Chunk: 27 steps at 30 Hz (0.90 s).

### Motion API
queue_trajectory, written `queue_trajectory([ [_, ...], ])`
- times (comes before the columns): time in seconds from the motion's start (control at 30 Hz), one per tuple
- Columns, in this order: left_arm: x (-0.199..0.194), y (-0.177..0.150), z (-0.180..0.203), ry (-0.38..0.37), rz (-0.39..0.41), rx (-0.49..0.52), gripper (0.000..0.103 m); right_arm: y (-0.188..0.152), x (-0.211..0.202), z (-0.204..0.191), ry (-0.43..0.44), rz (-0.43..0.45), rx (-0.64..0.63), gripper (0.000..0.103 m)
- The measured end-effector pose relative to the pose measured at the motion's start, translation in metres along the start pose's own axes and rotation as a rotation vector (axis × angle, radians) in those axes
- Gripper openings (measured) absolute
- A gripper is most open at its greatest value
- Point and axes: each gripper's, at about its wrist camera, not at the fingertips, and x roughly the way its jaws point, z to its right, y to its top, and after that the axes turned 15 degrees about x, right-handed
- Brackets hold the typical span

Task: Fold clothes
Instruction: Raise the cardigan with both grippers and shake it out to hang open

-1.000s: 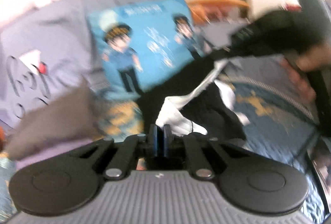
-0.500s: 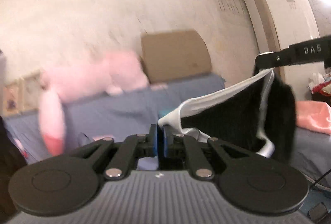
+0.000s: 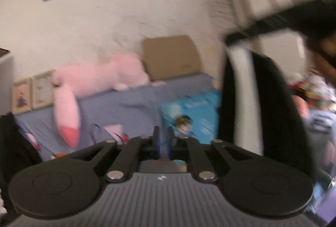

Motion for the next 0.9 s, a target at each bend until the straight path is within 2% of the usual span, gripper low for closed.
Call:
queue_trajectory([
  [0.03,-0.01,-0.012,0.008,-0.028,0.0,0.012,0.026,-0.002,-0.002,-0.003,0.002,-0.005,0.0,0.003],
  [0.1,-0.026,-0.033,0.029,-0.055,-0.01,0.04,0.059,-0.003,-0.004,-0.008,0.009,-0.011,0.004,0.003],
  [0.13,-0.03,-0.041,0.036,-0.075,-0.015,0.039,0.063,-0.004,-0.004,-0.01,0.013,-0.014,0.008,0.003],
  [0.27,-0.033,-0.065,0.051,-0.172,-0.026,0.013,0.065,-0.007,-0.004,-0.019,0.024,-0.026,0.008,0.003],
  [0.4,-0.018,-0.067,0.06,-0.262,-0.037,0.014,0.068,-0.01,-0.002,-0.02,0.028,-0.036,0.016,0.003],
  [0.53,-0.003,-0.071,0.074,-0.299,-0.049,0.05,0.072,-0.01,0.0,-0.018,0.026,-0.039,0.029,0.003],
  [0.67,0.012,-0.071,0.092,-0.303,-0.079,0.099,0.071,-0.012,0.004,-0.014,0.026,-0.05,0.041,0.003],
  [0.73,0.028,-0.066,0.097,-0.314,-0.094,0.107,0.062,-0.013,0.005,-0.013,0.027,-0.054,0.047,0.003],
  [0.83,0.045,-0.061,0.104,-0.328,-0.12,0.116,0.041,-0.015,0.005,-0.011,0.025,-0.056,0.055,0.003],
  [0.87,0.054,-0.06,0.106,-0.331,-0.132,0.118,0.026,-0.016,0.005,-0.011,0.023,-0.056,0.055,0.003],
  [0.9,0.059,-0.059,0.106,-0.333,-0.145,0.11,0.017,-0.016,0.005,-0.01,0.021,-0.057,0.057,0.003],
])
